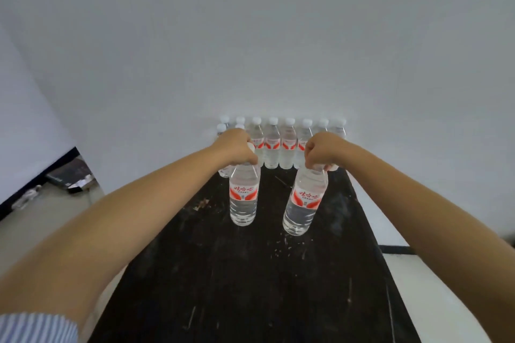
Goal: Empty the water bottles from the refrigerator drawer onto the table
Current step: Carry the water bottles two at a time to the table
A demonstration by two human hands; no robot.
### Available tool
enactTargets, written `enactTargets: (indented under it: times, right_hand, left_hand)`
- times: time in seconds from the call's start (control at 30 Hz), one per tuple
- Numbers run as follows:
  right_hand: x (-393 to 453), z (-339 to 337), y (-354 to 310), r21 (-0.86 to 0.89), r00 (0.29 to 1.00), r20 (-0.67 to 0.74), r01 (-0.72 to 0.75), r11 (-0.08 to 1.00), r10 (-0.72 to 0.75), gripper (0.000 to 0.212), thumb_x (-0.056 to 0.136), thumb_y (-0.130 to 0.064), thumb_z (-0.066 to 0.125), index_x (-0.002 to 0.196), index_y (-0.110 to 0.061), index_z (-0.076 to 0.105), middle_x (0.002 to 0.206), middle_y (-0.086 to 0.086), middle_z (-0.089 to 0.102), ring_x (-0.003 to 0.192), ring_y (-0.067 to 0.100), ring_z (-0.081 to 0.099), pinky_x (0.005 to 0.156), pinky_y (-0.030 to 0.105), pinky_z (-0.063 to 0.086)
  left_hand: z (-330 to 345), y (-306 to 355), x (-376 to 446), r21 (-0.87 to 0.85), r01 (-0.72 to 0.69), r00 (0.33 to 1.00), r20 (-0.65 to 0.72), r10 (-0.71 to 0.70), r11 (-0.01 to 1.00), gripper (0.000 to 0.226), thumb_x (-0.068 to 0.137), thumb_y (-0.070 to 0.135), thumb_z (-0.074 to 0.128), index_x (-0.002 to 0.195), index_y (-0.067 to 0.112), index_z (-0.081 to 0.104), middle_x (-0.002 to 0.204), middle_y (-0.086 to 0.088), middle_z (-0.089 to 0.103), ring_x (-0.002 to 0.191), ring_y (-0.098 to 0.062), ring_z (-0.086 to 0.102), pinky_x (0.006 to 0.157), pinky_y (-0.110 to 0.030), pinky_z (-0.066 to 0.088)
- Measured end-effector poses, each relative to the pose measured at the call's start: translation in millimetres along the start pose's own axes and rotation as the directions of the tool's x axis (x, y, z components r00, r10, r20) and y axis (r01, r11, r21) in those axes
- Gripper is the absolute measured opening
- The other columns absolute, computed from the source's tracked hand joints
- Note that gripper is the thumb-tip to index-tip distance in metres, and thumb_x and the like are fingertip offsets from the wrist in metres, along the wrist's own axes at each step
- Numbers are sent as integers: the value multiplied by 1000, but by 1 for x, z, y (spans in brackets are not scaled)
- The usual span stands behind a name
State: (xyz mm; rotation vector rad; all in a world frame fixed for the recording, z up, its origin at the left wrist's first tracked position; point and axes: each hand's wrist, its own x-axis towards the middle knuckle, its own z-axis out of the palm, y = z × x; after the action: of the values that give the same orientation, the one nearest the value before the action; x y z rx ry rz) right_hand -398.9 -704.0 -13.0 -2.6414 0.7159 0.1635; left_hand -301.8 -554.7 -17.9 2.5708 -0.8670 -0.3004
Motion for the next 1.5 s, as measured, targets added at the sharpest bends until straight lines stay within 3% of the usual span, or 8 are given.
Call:
enactTargets:
  times: [0.13,0.33,0.53,0.77,0.87,1.1,1.23,1.5]
  right_hand:
    - [56,1,-12,-12,997,-26,-75,997,75,6,83,-2,60,86,-7,59,87,7,57,59,13,56,56,17,48]
    - [137,11,-11,-86,999,-10,-51,995,51,22,82,0,58,101,3,68,92,10,64,83,17,57,74,23,51]
    - [211,26,2,-106,998,42,-33,994,38,24,85,0,54,107,1,66,113,15,65,93,21,60,92,28,51]
    - [296,37,16,-68,999,30,20,998,-18,31,84,-4,60,114,-7,64,118,9,64,108,21,60,95,26,49]
    - [322,43,17,-79,998,30,56,995,-53,31,84,-6,59,114,-8,66,118,8,65,108,20,61,92,25,49]
    - [358,58,6,-64,997,8,77,995,-77,27,85,-6,57,110,-7,67,115,9,67,106,21,61,66,12,40]
    - [367,63,0,-60,998,-36,48,997,-50,28,87,-7,55,114,-8,65,116,10,66,107,21,61,89,24,46]
    - [365,77,7,-7,998,-65,17,1000,-17,31,93,-9,49,122,-7,56,122,12,62,112,23,58,95,28,44]
  left_hand:
    - [-3,-19,61,1,-45,998,38,45,999,27,79,17,68,102,6,59,94,-6,52,82,-19,52,54,-21,38]
    - [11,-30,148,-21,-62,993,96,63,998,15,82,12,66,85,11,51,86,-5,52,72,-18,53,49,-18,35]
    - [40,-34,226,-51,-10,992,122,16,999,36,83,11,64,63,18,35,67,4,40,71,-16,50,48,-16,31]
    - [64,-43,306,16,1,988,154,-3,1000,21,84,12,65,102,7,55,95,-4,51,92,-22,56,80,-29,47]
    - [73,-49,326,42,26,988,151,-32,999,31,84,11,65,113,4,56,97,-6,52,106,-25,60,79,-27,46]
    - [91,-62,349,104,25,989,140,-39,994,27,84,9,63,110,5,58,108,-12,63,104,-25,62,73,-27,44]
    - [96,-67,356,117,14,991,130,-29,993,29,86,9,62,114,8,58,113,-11,64,105,-25,62,77,-27,46]
    - [104,-67,357,135,-20,989,151,0,991,21,90,8,54,111,8,57,111,-10,64,102,-24,63,80,-29,47]
